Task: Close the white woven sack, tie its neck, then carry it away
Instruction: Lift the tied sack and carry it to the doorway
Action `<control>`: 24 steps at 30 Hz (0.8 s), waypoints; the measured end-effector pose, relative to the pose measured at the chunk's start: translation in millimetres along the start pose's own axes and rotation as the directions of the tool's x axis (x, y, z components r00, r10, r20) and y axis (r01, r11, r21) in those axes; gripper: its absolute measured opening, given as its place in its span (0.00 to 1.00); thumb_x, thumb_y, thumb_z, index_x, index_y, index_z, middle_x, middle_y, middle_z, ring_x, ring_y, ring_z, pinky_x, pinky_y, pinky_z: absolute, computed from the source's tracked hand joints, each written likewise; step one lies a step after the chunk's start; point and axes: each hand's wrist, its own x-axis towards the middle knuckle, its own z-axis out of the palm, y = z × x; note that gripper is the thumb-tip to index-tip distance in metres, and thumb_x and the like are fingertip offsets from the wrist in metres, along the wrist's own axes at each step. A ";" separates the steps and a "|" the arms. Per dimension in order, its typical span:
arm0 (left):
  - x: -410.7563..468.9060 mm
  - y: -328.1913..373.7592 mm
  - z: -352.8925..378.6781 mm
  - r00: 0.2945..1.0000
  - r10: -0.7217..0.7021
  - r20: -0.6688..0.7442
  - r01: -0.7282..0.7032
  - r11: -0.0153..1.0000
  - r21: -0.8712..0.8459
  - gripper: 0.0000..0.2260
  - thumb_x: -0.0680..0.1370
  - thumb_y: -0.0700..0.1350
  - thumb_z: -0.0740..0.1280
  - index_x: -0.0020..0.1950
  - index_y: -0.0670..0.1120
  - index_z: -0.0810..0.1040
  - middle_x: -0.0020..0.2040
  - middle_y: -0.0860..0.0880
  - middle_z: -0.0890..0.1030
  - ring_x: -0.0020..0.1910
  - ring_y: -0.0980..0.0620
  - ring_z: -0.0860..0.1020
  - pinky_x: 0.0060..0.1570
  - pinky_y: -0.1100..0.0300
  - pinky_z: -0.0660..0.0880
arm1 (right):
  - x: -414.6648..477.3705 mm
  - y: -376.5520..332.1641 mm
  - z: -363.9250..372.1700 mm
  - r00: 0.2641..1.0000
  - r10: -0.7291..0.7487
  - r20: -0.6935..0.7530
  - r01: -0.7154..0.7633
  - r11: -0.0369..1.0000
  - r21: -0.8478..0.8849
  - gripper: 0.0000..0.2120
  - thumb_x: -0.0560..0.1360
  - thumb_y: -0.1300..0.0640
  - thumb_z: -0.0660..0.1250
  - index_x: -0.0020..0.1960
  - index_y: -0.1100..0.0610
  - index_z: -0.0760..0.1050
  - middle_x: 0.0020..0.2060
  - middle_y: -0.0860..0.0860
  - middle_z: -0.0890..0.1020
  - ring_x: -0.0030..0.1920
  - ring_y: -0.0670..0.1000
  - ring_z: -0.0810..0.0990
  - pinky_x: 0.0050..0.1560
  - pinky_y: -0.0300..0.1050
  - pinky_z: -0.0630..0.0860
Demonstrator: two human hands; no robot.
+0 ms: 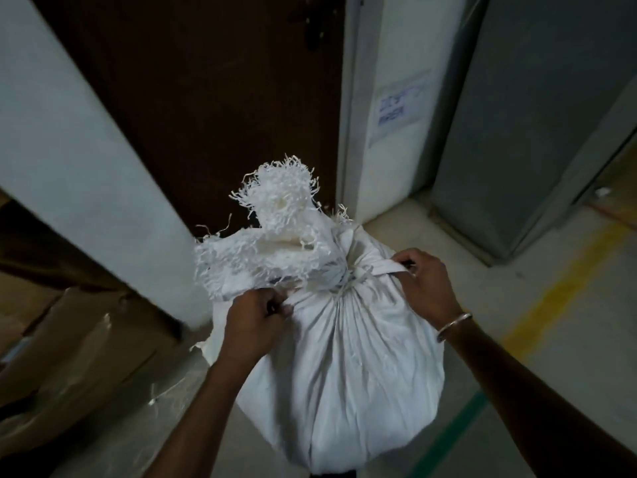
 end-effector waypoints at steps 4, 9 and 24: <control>88.8 61.7 51.8 0.997 0.071 0.008 -0.070 0.996 -0.047 0.08 0.73 0.44 0.78 0.36 0.47 0.80 0.34 0.50 0.80 0.38 0.47 0.80 0.39 0.58 0.71 | 91.0 49.2 -48.0 0.999 0.014 -0.035 -0.015 1.000 -0.025 0.07 0.74 0.65 0.72 0.46 0.54 0.81 0.42 0.49 0.84 0.45 0.50 0.82 0.49 0.42 0.75; 196.1 131.7 129.2 0.997 0.076 0.024 -0.073 0.992 -0.105 0.10 0.72 0.49 0.75 0.36 0.47 0.78 0.36 0.51 0.82 0.39 0.49 0.81 0.42 0.55 0.76 | 208.1 135.7 -96.5 1.000 0.007 -0.002 -0.007 0.991 -0.134 0.03 0.74 0.59 0.71 0.47 0.58 0.82 0.42 0.49 0.84 0.43 0.47 0.82 0.47 0.40 0.76; 430.6 276.0 396.2 0.980 -0.186 -0.072 0.190 0.980 0.054 0.06 0.71 0.43 0.75 0.35 0.47 0.80 0.36 0.47 0.83 0.41 0.44 0.82 0.37 0.59 0.66 | 486.7 426.4 -147.1 0.951 0.128 0.283 -0.132 0.991 -0.004 0.11 0.73 0.70 0.70 0.44 0.54 0.79 0.41 0.52 0.83 0.44 0.54 0.82 0.48 0.46 0.78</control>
